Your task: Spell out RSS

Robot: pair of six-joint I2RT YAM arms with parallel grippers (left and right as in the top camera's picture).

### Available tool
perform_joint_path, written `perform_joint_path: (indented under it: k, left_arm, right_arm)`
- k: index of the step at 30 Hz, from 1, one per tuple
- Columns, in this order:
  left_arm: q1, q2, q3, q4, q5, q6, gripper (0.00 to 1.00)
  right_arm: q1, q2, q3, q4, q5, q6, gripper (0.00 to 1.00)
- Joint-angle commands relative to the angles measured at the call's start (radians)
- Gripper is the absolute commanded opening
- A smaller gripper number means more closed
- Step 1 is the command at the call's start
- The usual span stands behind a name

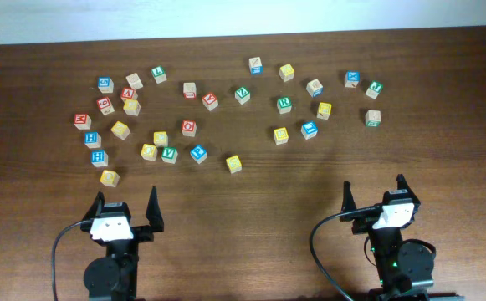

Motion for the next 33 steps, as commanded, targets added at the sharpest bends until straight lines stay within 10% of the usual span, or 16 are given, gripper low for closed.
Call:
perform_joint_path:
  k: [1, 22, 23, 25, 26, 30, 33]
  left_arm:
    - [0.005, -0.006, -0.004, -0.005, 0.015, 0.012, 0.99]
    - [0.005, -0.006, -0.004, -0.005, 0.015, 0.012, 0.99]
    - [0.005, -0.006, -0.003, 0.024, 0.062, -0.014, 0.99]
    - [0.005, -0.006, -0.003, 0.291, 0.840, -0.375, 0.99]
    - [0.005, -0.006, -0.003, 0.397, 1.005, -0.430, 0.99]
    - [0.005, -0.006, 0.005, 0.988, 0.965, -0.519, 0.99]
    - [0.006, 0.037, 0.179, 0.830, 0.819, -0.425, 0.99]
  right_arm:
    - [0.001, -0.008, -0.007, -0.005, 0.012, 0.000, 0.98]
    - [0.001, -0.008, -0.007, -0.005, 0.012, 0.000, 0.98]
    - [0.001, -0.008, -0.007, -0.005, 0.012, 0.000, 0.98]
    - [0.001, -0.008, -0.007, -0.005, 0.012, 0.000, 0.98]
    - [0.001, -0.008, -0.007, -0.005, 0.012, 0.000, 0.98]
    - [0.001, -0.008, -0.007, -0.005, 0.012, 0.000, 0.98]
    - [0.001, -0.008, -0.007, -0.005, 0.012, 0.000, 0.98]
